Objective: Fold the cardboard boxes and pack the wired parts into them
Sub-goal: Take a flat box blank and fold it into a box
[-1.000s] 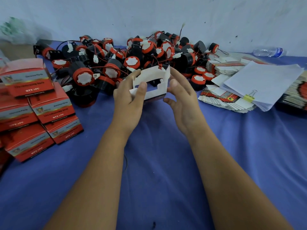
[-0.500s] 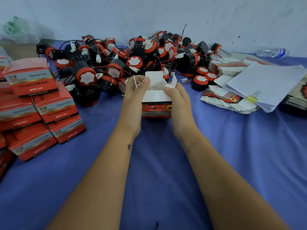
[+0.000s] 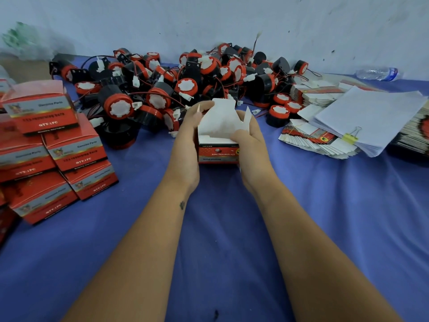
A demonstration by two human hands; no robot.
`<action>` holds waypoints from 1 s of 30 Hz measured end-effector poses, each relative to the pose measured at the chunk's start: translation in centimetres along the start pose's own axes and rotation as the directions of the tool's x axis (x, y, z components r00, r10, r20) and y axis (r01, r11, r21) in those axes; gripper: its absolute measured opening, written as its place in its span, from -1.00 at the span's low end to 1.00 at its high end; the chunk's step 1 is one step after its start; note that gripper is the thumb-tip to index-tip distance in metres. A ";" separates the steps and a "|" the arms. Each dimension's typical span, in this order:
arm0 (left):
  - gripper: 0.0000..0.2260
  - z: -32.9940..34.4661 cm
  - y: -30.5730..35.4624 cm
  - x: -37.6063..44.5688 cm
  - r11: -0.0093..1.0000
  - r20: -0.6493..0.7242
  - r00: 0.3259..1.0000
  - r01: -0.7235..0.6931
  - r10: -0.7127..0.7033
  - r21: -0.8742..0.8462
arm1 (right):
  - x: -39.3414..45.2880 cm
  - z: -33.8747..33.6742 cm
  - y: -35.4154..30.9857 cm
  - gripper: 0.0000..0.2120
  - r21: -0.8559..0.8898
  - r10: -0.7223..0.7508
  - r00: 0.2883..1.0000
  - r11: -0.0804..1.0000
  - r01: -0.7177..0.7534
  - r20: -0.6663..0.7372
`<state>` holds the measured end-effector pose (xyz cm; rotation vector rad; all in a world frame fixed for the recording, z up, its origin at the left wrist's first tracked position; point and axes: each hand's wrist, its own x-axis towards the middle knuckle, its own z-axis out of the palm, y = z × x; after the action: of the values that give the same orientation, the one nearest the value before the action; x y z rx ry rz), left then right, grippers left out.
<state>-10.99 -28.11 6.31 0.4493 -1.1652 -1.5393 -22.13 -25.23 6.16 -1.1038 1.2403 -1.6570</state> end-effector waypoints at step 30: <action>-0.70 -0.8 0.5 0.5 0.995 -0.208 0.978 0.033 -0.014 0.091 | 0.0 0.5 -0.9 -0.70 0.268 0.078 0.989 0.957 -0.109 0.125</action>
<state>-10.33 -28.86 6.52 0.6726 -1.0757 -1.4243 -21.77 -25.15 7.14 -0.9393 0.9425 -1.6136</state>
